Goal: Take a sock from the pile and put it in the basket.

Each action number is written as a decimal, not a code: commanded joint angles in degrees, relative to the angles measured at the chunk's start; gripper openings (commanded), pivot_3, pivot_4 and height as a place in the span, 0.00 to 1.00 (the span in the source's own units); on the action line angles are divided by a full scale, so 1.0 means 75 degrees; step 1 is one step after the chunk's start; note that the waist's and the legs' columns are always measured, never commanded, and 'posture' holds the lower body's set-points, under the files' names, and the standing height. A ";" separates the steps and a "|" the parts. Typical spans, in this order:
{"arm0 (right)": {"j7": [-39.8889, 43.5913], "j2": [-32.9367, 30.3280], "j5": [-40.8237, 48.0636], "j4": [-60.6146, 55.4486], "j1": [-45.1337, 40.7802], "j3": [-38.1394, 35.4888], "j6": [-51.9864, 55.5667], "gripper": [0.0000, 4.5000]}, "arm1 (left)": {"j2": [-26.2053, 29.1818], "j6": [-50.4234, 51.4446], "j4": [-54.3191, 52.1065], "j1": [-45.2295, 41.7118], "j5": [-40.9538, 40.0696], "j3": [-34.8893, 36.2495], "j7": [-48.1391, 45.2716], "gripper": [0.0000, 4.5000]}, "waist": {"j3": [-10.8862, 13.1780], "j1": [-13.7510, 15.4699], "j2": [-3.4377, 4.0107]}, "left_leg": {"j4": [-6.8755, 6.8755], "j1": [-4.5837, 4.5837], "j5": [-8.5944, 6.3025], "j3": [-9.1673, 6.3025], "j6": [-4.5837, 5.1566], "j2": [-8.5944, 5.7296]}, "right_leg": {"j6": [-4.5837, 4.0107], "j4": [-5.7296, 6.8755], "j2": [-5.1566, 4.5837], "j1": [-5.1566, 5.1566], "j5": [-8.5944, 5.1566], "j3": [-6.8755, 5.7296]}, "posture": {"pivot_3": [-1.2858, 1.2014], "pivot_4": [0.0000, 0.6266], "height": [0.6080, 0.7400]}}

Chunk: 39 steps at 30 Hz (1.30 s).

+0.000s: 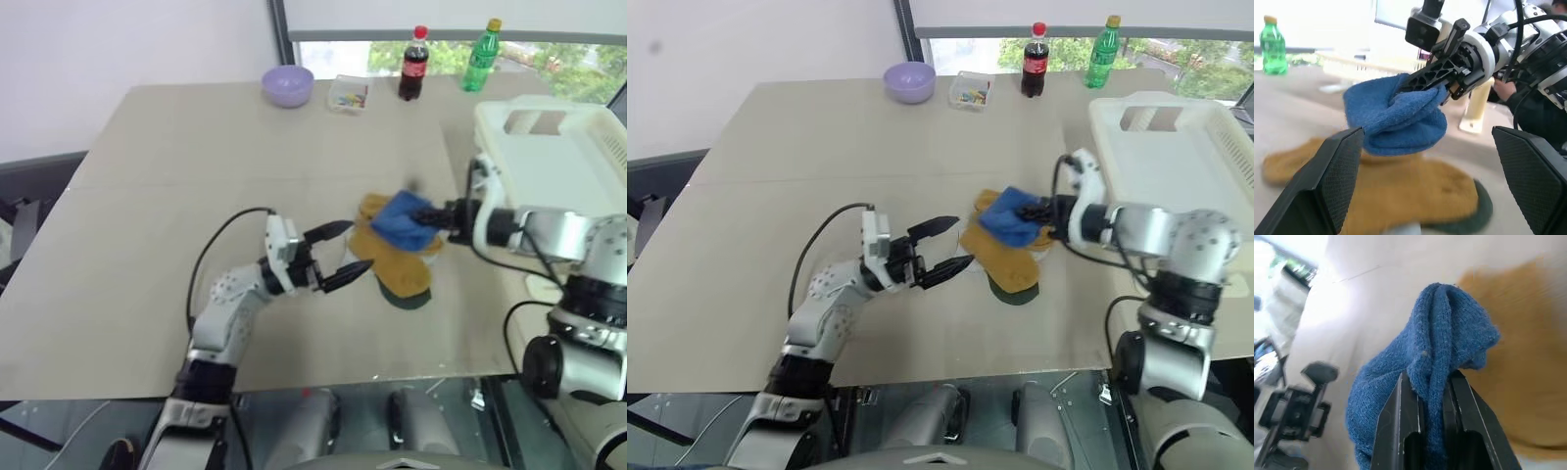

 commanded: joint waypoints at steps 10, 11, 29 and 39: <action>-0.1342 -0.1404 -0.0852 0.2543 -0.1423 -0.2572 -0.1974 0.01 | -0.0492 -0.0577 0.0726 -0.1099 0.0471 -0.0362 -0.0212 1.00 | 0.0003 -0.0003 -0.0006 | 0.0007 -0.0008 -0.0001 0.0014 0.0009 0.0003 | 0.0000 -0.0003 -0.0002 0.0003 0.0000 0.0008 | 0.52 0.24 1.00; -0.1570 -0.1402 -0.0902 0.2832 -0.1517 -0.2836 -0.2376 0.01 | -0.0524 -0.0547 0.0773 -0.1161 0.0420 -0.0338 -0.0232 1.00 | 0.0003 -0.0001 -0.0006 | 0.0009 -0.0007 -0.0001 0.0016 0.0009 0.0003 | 0.0001 -0.0001 -0.0002 0.0003 0.0000 0.0008 | 0.52 0.24 1.00; -0.1580 -0.2056 -0.2507 0.2780 -0.0265 -0.1899 -0.3568 0.98 | -0.0406 -0.0398 0.0798 -0.1233 0.0334 -0.0214 -0.0391 1.00 | 0.0003 0.0002 -0.0002 | 0.0044 -0.0005 -0.0007 0.0046 0.0029 0.0007 | 0.0005 0.0011 0.0003 0.0008 0.0002 0.0028 | 0.52 0.24 1.00; 0.1749 -0.2201 -0.2240 -0.0145 0.0769 -0.0471 -0.4043 0.98 | 0.0128 -0.0176 0.0397 -0.0723 0.0285 0.0115 -0.0198 1.00 | 0.0003 -0.0014 0.0000 | 0.0050 0.0000 -0.0010 0.0058 0.0033 0.0019 | 0.0011 0.0013 0.0016 0.0006 0.0006 0.0041 | 0.52 0.24 1.00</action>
